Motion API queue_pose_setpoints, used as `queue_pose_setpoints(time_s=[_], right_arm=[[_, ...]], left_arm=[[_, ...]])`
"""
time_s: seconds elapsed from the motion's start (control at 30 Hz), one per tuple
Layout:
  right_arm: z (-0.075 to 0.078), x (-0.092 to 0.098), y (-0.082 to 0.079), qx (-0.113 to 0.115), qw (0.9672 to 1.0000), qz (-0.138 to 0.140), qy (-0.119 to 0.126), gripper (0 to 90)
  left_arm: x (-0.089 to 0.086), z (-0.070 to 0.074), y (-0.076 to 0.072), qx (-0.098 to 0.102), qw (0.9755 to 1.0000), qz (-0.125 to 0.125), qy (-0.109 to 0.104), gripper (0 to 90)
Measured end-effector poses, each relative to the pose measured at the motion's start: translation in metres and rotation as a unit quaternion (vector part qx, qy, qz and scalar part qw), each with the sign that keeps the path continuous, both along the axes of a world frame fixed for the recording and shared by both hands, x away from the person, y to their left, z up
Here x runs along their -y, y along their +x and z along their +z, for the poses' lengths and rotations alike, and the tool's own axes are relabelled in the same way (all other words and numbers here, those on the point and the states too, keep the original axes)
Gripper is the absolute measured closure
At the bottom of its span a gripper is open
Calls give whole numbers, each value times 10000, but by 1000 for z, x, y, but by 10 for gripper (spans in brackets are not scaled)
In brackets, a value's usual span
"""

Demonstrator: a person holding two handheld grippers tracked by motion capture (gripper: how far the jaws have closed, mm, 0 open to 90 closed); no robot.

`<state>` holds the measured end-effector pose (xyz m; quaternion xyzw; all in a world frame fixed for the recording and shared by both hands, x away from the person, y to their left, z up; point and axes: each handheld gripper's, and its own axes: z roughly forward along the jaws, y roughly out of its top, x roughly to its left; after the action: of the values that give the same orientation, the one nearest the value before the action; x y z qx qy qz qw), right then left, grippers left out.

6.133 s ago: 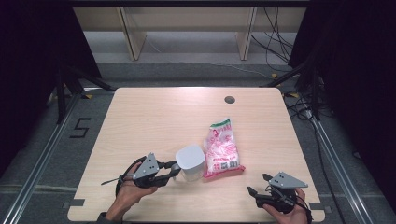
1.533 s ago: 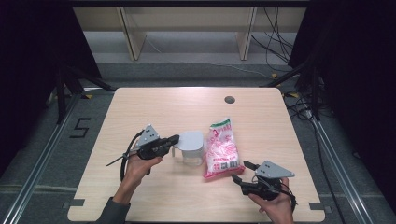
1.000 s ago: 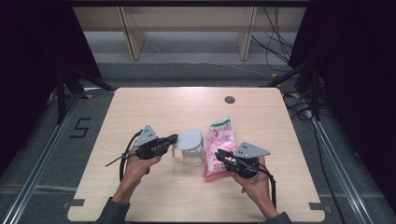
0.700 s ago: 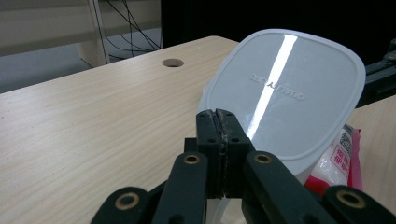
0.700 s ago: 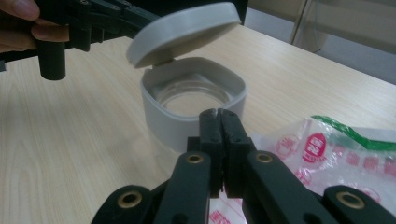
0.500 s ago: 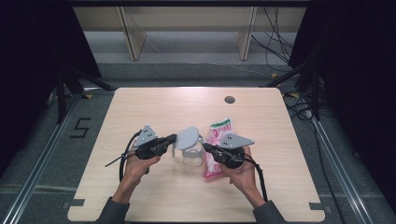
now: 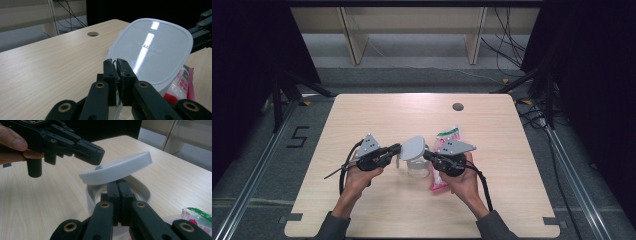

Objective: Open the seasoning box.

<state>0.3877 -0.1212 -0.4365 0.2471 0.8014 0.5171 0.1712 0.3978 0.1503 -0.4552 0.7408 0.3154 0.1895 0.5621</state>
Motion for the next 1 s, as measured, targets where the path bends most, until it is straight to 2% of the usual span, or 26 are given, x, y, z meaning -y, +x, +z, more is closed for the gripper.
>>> queue_pose_setpoints(time_s=[0.03,0.07,0.13,0.2,0.27,0.3,0.33,0.4,0.43,0.47,0.53,0.57,0.63,0.67,0.73,0.83,0.87,0.97,1.0], right_arm=[[0,-1,1,70,9999,77,20,900],[1,-1,1,90,9999,52,-21,900],[2,-2,1,95,9999,70,-34,900],[3,-3,0,60,10000,46,-19,900],[3,-4,1,154,9998,88,-12,900],[4,-6,0,17,9999,50,103,900],[5,-5,1,103,9999,82,28,900],[6,-6,2,137,9998,107,28,900],[7,-9,2,169,9998,70,60,900],[8,-11,0,107,9999,61,72,900],[8,-12,1,167,9997,146,42,900],[10,-15,1,241,9995,196,-12,900],[11,-19,-1,156,9997,203,6,900],[11,-19,-1,156,9997,203,6,900],[11,-22,-1,302,9994,193,31,900],[12,-27,-2,265,9991,323,55,900],[12,-28,-2,290,9991,298,-9,900],[11,-30,-3,285,9994,214,34,900],[11,-33,-2,301,9992,261,26,900]], left_arm=[[-1,1,-2,7,10000,-50,26,730],[-1,1,-4,-24,10000,-41,-65,654],[-4,2,-10,-79,9999,-27,-57,556],[-8,3,-17,-83,10000,20,-21,523],[-15,2,-22,-97,9999,55,-30,470],[-18,2,-25,-121,9999,84,-11,423],[-23,0,-32,-221,9996,176,-34,409],[-24,-3,-34,-227,9997,129,-37,394],[-25,-5,-37,-234,9996,159,7,374],[-26,-10,-43,-265,9995,135,118,365],[-26,-13,-45,-296,9993,149,162,358],[-26,-17,-47,-250,9993,173,230,347],[-25,-19,-49,-268,9992,220,209,338],[-23,-21,-51,-281,9993,153,205,338],[-20,-24,-55,-289,9993,87,240,334],[-16,-31,-60,-330,9989,105,314,318],[-16,-31,-60,-330,9989,105,314,314],[-16,-36,-62,-359,9985,138,399,310],[-16,-38,-62,-382,9983,148,414,307]])
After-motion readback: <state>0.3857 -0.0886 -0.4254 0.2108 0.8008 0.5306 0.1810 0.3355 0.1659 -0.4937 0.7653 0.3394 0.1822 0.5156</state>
